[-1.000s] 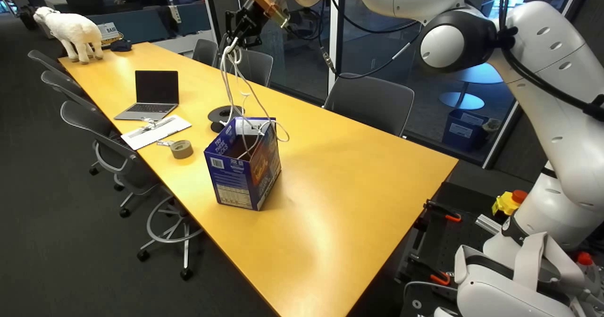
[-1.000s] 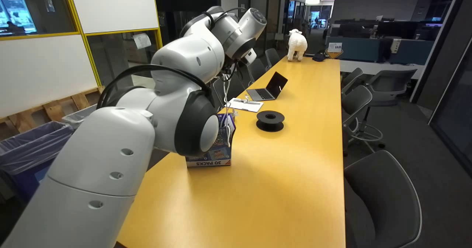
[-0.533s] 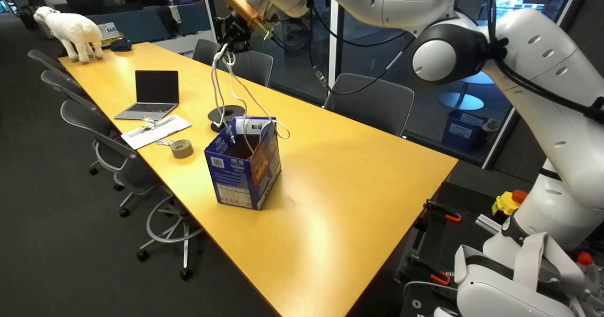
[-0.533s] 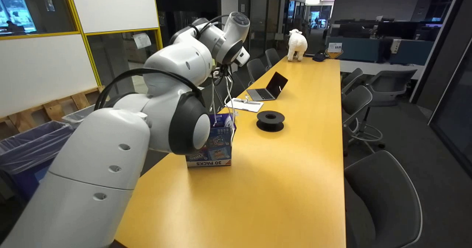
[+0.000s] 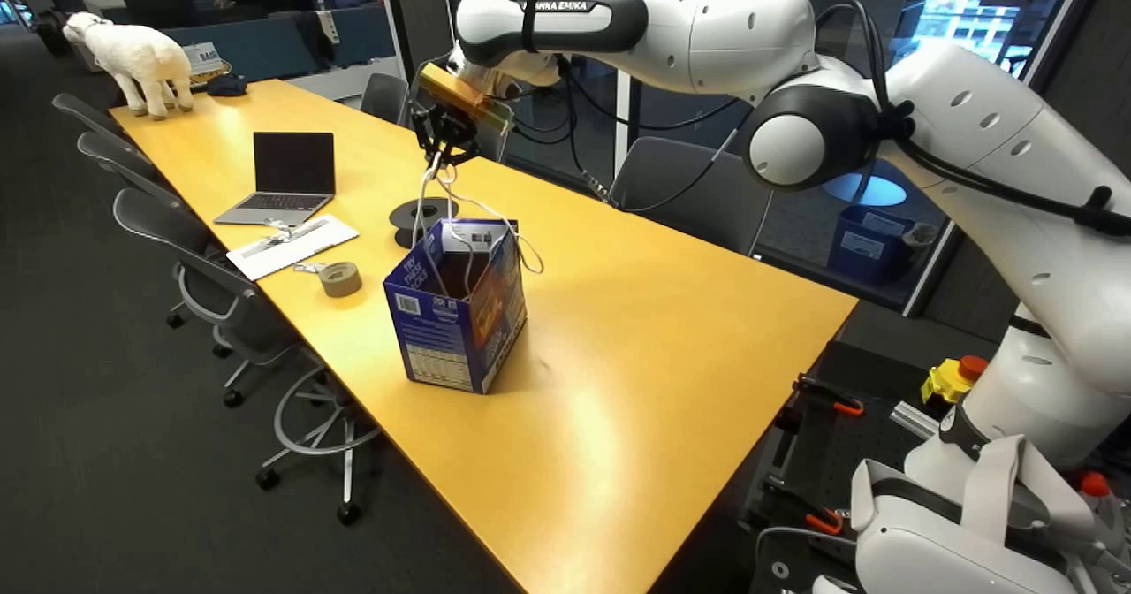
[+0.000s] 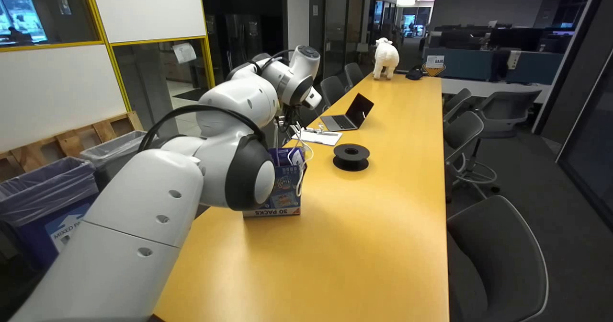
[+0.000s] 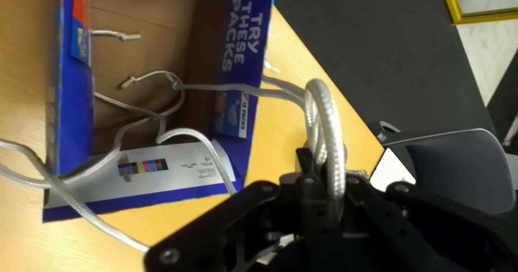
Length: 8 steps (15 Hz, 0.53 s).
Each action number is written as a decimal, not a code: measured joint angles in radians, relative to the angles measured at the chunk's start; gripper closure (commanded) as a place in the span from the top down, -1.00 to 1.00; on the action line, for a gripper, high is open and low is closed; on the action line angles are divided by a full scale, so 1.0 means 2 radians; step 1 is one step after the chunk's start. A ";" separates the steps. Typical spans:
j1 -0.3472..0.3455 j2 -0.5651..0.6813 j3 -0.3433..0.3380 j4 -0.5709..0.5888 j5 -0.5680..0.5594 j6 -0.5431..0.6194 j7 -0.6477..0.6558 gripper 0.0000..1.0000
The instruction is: Put the ropes inside the blue box.
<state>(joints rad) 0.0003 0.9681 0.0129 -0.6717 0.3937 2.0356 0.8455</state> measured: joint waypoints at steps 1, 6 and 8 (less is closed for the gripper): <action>0.000 0.001 0.000 0.001 -0.004 -0.016 -0.008 -0.97; -0.006 -0.001 0.014 0.030 -0.006 -0.077 -0.070 -0.97; -0.011 -0.005 0.017 0.046 -0.005 -0.085 -0.079 -0.97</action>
<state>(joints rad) -0.0215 0.9590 0.0477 -0.5793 0.3830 1.8652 0.6867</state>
